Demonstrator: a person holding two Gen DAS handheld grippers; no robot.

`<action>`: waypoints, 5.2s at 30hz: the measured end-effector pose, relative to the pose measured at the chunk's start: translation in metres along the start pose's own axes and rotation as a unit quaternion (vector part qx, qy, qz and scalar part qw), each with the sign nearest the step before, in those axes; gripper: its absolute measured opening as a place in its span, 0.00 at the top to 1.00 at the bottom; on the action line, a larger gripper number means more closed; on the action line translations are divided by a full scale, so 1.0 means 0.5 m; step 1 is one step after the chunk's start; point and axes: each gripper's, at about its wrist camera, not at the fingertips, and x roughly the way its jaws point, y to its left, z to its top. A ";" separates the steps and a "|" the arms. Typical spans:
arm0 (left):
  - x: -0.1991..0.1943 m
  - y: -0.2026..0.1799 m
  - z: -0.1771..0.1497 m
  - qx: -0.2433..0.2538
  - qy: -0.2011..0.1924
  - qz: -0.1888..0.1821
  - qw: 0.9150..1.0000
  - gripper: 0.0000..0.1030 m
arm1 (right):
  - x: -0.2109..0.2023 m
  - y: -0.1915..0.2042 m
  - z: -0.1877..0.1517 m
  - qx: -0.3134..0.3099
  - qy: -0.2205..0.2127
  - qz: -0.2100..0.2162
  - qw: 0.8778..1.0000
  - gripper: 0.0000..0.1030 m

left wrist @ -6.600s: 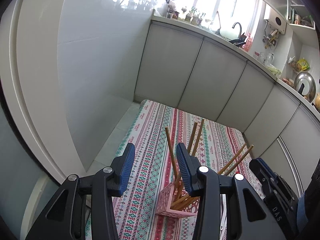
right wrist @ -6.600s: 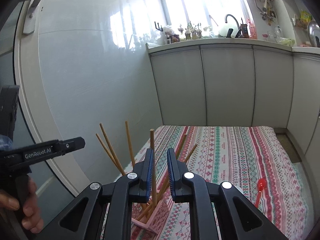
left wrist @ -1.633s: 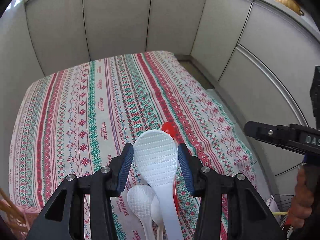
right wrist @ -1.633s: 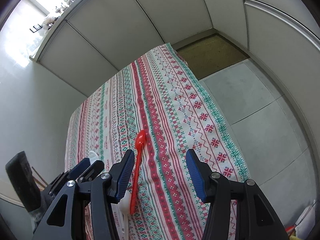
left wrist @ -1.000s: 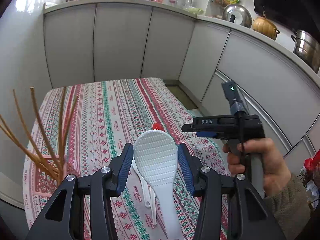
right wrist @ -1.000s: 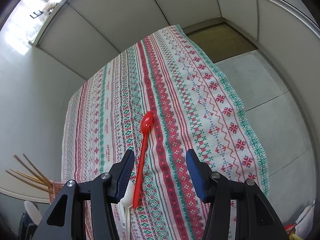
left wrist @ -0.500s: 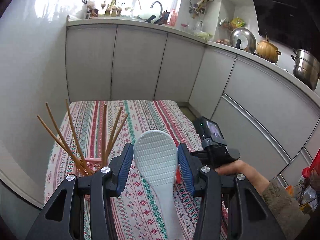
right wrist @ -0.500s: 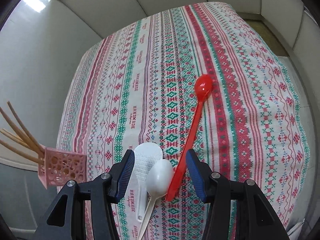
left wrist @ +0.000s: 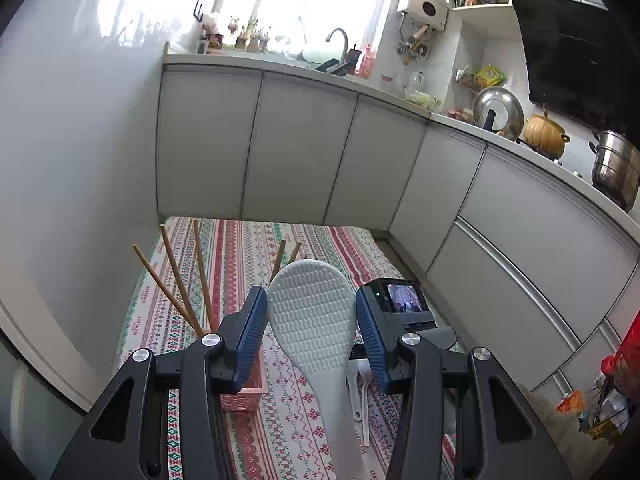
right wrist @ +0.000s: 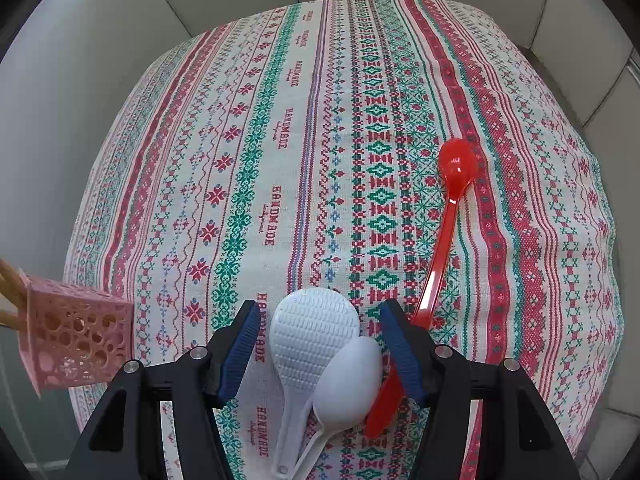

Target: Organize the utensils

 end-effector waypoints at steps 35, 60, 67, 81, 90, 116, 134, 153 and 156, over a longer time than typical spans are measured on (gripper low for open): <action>0.045 0.121 -0.010 -0.037 -0.133 0.128 0.982 0.53 | -0.291 -0.019 -0.025 0.046 -0.253 0.068 0.964 0.54; 0.182 0.129 -0.129 0.033 -0.238 0.227 0.944 0.52 | -0.348 -0.068 -0.036 0.074 -0.306 0.079 0.946 0.54; 0.154 0.142 -0.117 -0.007 -0.228 0.211 0.950 0.31 | -0.354 -0.063 -0.039 0.069 -0.311 0.088 0.944 0.54; 0.018 0.226 -0.052 -0.187 -0.081 0.176 0.963 0.25 | -0.395 -0.002 -0.074 0.056 -0.361 0.114 0.924 0.54; 0.029 0.296 -0.073 -0.252 0.007 0.194 0.948 0.25 | -0.444 0.145 -0.168 0.036 -0.488 0.088 0.868 0.54; 0.055 0.354 -0.077 -0.296 0.040 0.182 0.937 0.25 | -0.265 0.346 -0.220 -0.055 -0.501 0.016 0.864 0.30; 0.048 0.279 -0.050 -0.246 0.035 0.154 0.956 0.25 | -0.399 -0.015 -0.100 0.074 -0.334 0.033 0.939 0.30; 0.076 0.044 -0.032 -0.084 0.069 0.201 0.973 0.25 | -0.416 -0.167 -0.103 0.094 -0.263 0.020 0.960 0.26; 0.082 0.010 -0.034 -0.065 0.074 0.198 0.975 0.25 | -0.431 -0.176 -0.108 0.087 -0.276 0.015 0.957 0.19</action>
